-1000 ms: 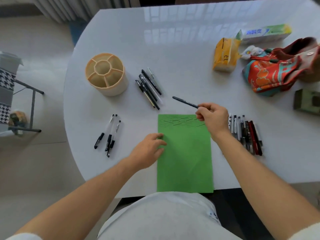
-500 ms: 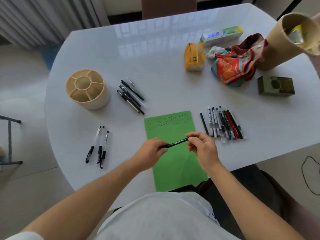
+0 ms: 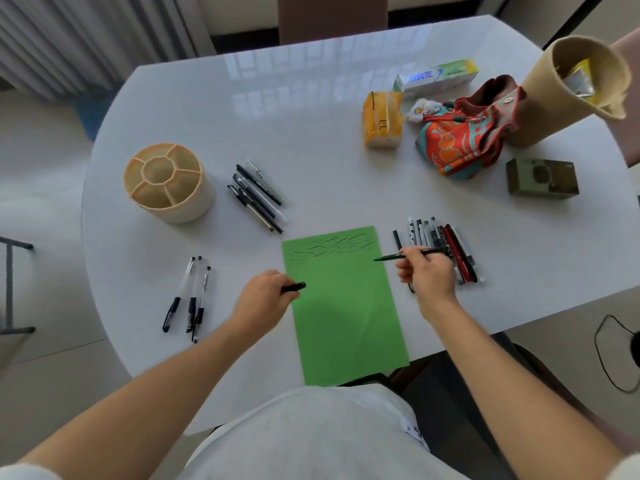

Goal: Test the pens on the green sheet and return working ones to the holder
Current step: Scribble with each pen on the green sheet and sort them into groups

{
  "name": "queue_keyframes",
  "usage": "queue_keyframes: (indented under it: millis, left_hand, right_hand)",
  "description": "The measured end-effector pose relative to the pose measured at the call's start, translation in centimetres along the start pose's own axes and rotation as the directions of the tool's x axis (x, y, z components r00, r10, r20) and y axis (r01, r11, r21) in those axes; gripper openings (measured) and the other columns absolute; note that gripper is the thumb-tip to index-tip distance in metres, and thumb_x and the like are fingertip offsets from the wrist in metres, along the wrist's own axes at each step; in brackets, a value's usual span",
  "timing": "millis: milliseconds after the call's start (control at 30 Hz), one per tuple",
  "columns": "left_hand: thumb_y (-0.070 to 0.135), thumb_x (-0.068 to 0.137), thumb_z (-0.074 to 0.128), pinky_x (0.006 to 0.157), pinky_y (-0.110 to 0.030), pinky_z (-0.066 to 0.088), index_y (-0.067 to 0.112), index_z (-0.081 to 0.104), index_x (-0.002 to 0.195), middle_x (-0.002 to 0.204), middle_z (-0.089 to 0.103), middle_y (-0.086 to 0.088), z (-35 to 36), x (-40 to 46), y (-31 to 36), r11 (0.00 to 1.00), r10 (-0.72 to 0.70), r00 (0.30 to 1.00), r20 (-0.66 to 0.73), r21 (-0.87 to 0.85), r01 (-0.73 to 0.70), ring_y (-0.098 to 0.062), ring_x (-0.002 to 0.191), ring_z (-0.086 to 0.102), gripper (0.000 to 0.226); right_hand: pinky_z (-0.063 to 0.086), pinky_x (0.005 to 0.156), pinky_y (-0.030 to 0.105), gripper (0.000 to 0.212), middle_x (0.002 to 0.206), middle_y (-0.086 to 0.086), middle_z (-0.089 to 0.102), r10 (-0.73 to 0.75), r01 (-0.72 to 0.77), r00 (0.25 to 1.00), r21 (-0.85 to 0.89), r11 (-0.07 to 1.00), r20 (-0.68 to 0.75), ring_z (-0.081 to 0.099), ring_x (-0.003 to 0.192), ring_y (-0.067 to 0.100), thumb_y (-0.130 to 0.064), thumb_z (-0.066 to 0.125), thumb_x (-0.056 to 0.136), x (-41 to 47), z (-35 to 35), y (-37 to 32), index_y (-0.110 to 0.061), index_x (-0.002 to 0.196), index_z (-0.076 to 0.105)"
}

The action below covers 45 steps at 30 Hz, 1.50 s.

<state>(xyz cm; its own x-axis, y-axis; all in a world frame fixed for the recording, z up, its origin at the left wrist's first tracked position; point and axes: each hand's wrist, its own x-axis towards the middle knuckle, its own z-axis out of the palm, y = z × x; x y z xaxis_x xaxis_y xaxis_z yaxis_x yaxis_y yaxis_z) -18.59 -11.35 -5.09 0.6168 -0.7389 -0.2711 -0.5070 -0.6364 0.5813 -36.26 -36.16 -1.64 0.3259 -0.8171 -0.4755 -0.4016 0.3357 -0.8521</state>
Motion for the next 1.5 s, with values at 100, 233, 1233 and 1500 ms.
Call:
queue_keyframes:
  millis: [100,233,1233,1500]
  left_hand:
    - [0.030,0.088,0.072,0.071,-0.030,0.049,0.022,0.075,0.102,0.097,0.067,0.007,0.2,0.0,-0.6,0.997,0.062,0.998,0.001,0.041,-0.062,-0.016,0.085,0.062,0.017]
    - [0.032,0.089,0.072,0.094,-0.038,0.052,0.024,0.073,0.104,0.130,0.065,0.002,1.6,0.7,0.5,0.962,0.224,0.970,0.092,0.141,-0.235,-0.020,0.122,0.059,0.017]
    - [0.035,0.094,0.064,0.094,-0.033,0.052,0.021,0.071,0.114,0.124,0.067,0.007,1.2,0.6,1.6,0.981,0.186,0.977,0.102,0.035,-0.190,-0.014,0.110,0.063,0.025]
    - [0.036,0.097,0.061,0.076,-0.027,0.050,0.023,0.069,0.113,0.103,0.071,0.008,0.4,-0.5,2.6,0.983,0.183,0.977,0.110,-0.025,-0.181,-0.013,0.090,0.064,0.023]
  right_hand:
    - [0.058,0.061,0.030,0.009,0.074,0.006,0.076,-0.041,0.043,0.998,-0.043,0.998,0.049,0.071,0.067,0.016,-0.019,0.067,0.095,2.4,-0.3,0.1,-0.016,0.093,0.075]
    - [0.063,0.077,0.041,0.009,0.080,0.006,0.077,-0.127,0.140,0.987,-0.135,0.981,0.097,0.074,0.075,0.020,-0.016,0.066,0.095,4.1,1.4,0.8,-0.018,0.096,0.075]
    - [0.060,0.064,0.031,0.010,0.076,0.013,0.073,-0.108,0.110,0.918,0.016,0.994,0.381,0.068,0.068,0.024,-0.002,0.063,0.094,-2.9,1.8,0.4,-0.007,0.090,0.071]
    - [0.061,0.064,0.031,0.009,0.075,0.013,0.074,-0.075,0.081,0.911,0.003,0.997,0.405,0.070,0.067,0.021,-0.002,0.064,0.095,-5.2,3.4,1.3,-0.005,0.092,0.071]
